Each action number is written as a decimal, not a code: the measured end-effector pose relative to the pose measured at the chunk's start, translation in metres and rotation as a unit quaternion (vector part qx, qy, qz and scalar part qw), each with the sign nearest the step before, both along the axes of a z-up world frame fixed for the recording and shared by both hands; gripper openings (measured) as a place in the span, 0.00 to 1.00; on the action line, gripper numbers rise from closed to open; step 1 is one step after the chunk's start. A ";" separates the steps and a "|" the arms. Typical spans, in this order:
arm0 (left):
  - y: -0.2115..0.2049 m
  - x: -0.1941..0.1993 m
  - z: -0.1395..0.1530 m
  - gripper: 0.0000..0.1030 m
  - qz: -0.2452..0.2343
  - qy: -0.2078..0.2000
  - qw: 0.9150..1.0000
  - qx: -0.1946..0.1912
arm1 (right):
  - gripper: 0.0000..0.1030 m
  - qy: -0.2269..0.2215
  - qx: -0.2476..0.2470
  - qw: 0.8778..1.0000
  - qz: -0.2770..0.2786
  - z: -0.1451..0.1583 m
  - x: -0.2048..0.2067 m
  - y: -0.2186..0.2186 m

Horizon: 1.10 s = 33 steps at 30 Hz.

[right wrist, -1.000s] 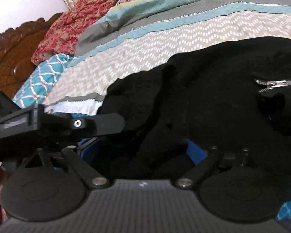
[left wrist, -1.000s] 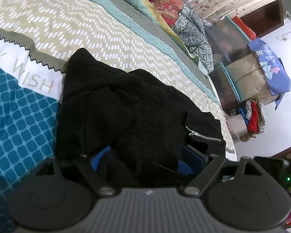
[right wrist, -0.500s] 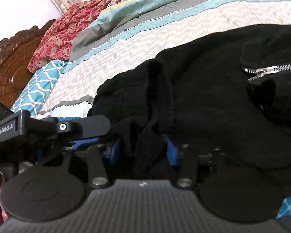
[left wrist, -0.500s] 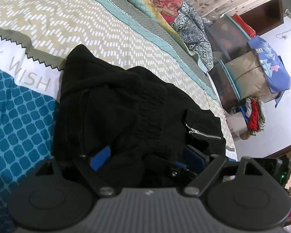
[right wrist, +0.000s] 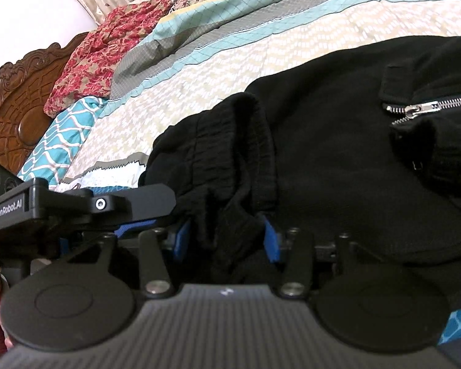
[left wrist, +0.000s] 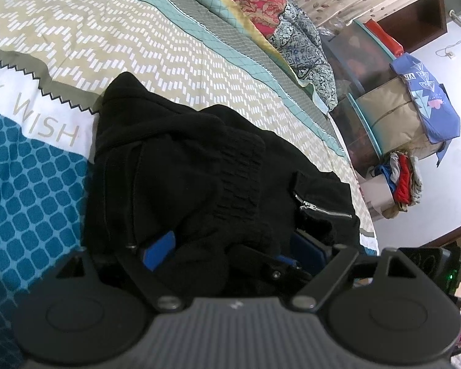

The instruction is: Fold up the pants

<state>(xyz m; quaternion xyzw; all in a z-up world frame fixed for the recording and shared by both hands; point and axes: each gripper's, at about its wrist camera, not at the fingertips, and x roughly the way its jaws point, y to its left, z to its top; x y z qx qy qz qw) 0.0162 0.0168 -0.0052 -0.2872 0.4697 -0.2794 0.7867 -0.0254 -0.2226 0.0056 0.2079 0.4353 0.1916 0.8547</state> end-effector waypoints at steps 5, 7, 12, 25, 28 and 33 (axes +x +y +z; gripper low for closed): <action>0.003 0.001 0.003 0.81 0.000 0.001 1.000 -0.007 | 0.42 -0.021 -0.027 0.999 0.007 0.006 -0.004 0.009; 0.007 0.003 0.008 0.77 0.003 -0.002 1.000 -0.026 | 0.30 -0.036 -0.042 0.998 0.010 0.013 -0.007 0.015; 0.004 0.003 0.024 0.75 -0.005 -0.025 0.998 -0.053 | 0.21 -0.099 -0.069 0.993 0.008 0.036 -0.014 0.015; 0.000 0.004 0.010 0.63 -0.003 0.001 1.000 -0.025 | 0.22 -0.044 -0.056 0.997 -0.014 0.004 0.004 0.003; 0.004 0.003 0.024 0.64 0.013 -0.029 0.999 -0.030 | 0.22 -0.045 -0.054 0.997 -0.018 0.004 -0.001 0.004; -0.014 0.011 -0.008 0.47 0.000 0.025 0.999 0.031 | 0.23 -0.038 -0.039 0.998 -0.025 0.002 -0.003 -0.001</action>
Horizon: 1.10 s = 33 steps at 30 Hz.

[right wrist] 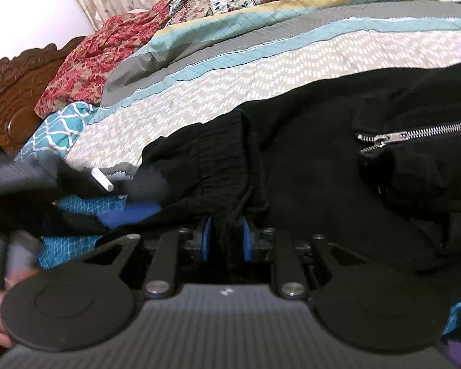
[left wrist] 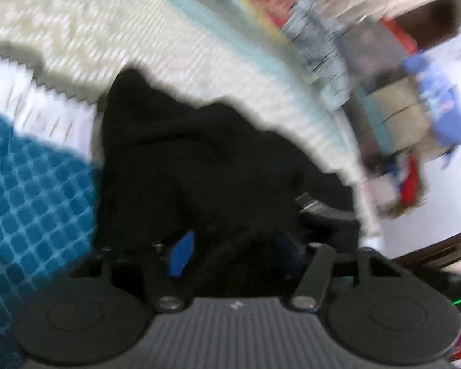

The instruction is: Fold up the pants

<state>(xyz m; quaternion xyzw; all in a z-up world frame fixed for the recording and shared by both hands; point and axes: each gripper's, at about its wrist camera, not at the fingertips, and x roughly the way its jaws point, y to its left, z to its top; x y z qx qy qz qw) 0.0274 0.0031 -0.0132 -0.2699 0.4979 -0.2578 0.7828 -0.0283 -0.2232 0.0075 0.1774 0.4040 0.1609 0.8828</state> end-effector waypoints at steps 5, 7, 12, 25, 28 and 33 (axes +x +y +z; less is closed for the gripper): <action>-0.014 -0.005 0.013 0.48 -0.022 -0.031 0.998 0.047 | 0.40 0.013 0.008 1.000 -0.008 -0.005 -0.003 -0.007; -0.013 -0.006 0.028 0.54 -0.028 -0.042 0.998 0.035 | 0.43 0.017 0.037 0.999 -0.009 0.000 -0.005 -0.018; -0.007 -0.002 0.070 0.61 -0.030 -0.108 0.994 0.011 | 0.43 -0.062 0.048 0.995 -0.056 0.035 -0.031 -0.064; -0.076 0.042 0.033 0.67 -0.069 -0.070 0.984 0.150 | 0.66 -0.109 -0.015 0.935 -0.338 0.025 -0.071 -0.219; -0.071 0.043 0.052 0.67 -0.065 -0.063 0.989 0.118 | 0.68 -0.090 0.000 0.935 -0.343 0.009 -0.067 -0.234; -0.085 0.057 0.095 0.71 -0.062 -0.080 0.994 0.039 | 0.51 -0.049 0.042 0.948 -0.310 -0.013 -0.049 -0.234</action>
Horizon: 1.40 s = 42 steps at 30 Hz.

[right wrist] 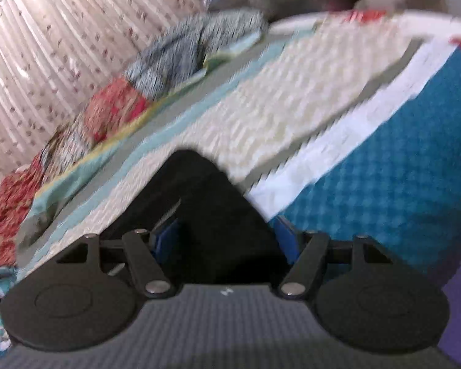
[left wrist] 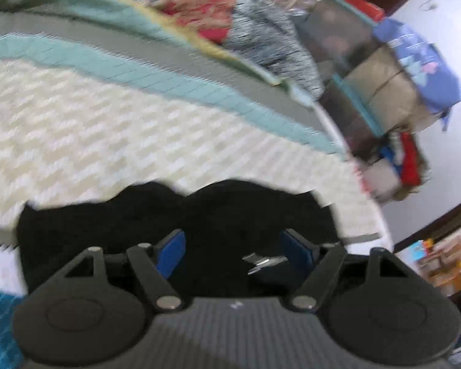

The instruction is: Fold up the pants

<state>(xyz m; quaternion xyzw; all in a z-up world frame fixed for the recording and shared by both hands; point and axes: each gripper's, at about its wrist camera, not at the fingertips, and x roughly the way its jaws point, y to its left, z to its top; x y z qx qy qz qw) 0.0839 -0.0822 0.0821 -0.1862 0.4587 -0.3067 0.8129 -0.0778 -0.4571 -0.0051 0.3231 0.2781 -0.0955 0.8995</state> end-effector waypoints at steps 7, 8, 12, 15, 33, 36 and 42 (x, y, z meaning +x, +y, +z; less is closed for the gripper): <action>-0.106 0.007 0.022 0.90 -0.095 -0.014 0.995 0.027 | 0.19 -0.028 -0.104 0.991 0.076 0.042 -0.006 0.062; -0.118 0.005 0.023 0.93 -0.104 -0.012 0.994 0.029 | 0.19 -0.035 -0.130 0.986 0.094 0.048 -0.007 0.078; -0.154 0.004 0.019 0.99 -0.127 -0.008 0.990 0.054 | 0.19 -0.053 -0.225 0.961 0.154 0.060 -0.012 0.133; -0.166 0.000 0.011 0.84 -0.128 -0.013 0.987 0.094 | 0.19 -0.060 -0.280 0.938 0.196 0.061 -0.019 0.167; 0.032 -0.023 0.033 0.13 -0.034 -0.036 0.999 0.013 | 0.19 -0.109 -0.213 0.914 0.326 0.098 -0.022 0.260; 0.071 -0.027 0.017 0.13 0.002 -0.017 1.000 0.009 | 0.19 -0.095 -0.209 0.902 0.364 0.095 -0.017 0.288; 0.128 -0.030 -0.029 0.16 0.068 0.018 0.998 0.002 | 0.20 -0.056 -0.203 0.876 0.434 0.076 -0.002 0.329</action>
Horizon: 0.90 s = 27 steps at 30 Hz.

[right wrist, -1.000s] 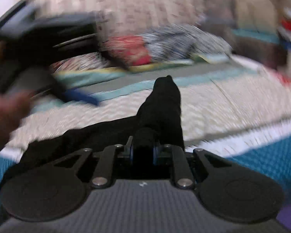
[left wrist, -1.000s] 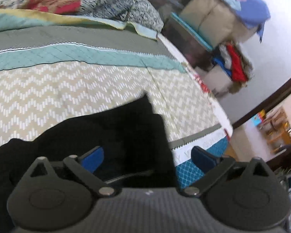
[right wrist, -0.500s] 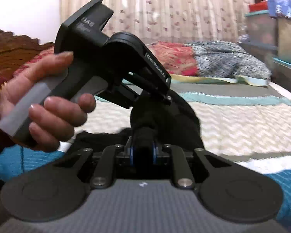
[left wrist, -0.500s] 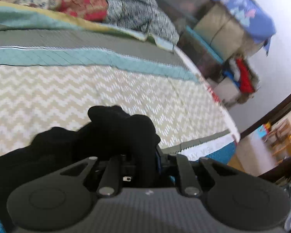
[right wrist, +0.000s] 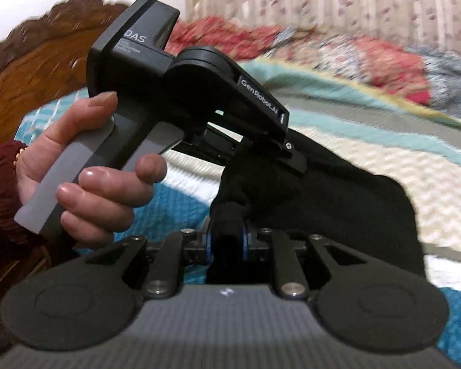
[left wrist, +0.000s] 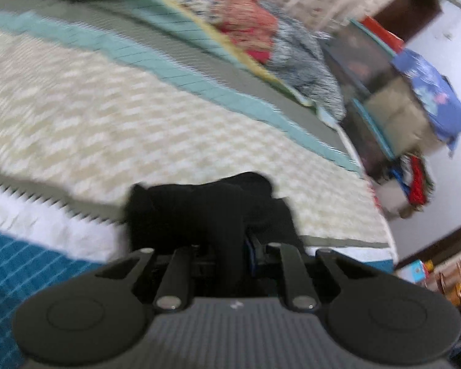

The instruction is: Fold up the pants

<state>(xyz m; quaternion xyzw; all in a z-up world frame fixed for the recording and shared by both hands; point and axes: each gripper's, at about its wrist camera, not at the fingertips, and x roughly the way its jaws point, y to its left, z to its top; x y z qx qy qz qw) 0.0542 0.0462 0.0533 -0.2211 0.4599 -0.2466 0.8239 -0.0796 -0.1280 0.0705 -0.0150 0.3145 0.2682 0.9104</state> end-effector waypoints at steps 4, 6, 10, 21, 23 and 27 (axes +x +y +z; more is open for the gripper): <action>0.008 0.004 -0.060 0.27 0.027 0.061 0.998 0.009 | 0.29 0.056 -0.038 0.997 0.023 -0.032 0.012 0.017; 0.012 0.003 -0.061 0.29 0.033 0.049 0.998 -0.011 | 0.34 0.052 -0.053 0.997 0.036 -0.033 0.006 0.021; 0.017 0.008 -0.052 0.35 0.026 0.045 0.998 -0.030 | 0.47 0.029 -0.030 0.997 0.059 -0.011 -0.013 0.007; 0.007 0.017 -0.048 0.43 0.071 0.006 0.997 -0.010 | 0.26 0.103 0.016 0.994 0.023 -0.023 0.009 -0.030; 0.001 0.022 -0.061 0.45 0.074 0.026 0.997 0.021 | 0.26 0.140 0.023 0.990 0.015 -0.042 0.022 -0.031; 0.002 0.017 -0.050 0.49 0.074 0.015 0.997 0.019 | 0.28 0.134 0.031 0.990 0.024 -0.034 0.017 -0.030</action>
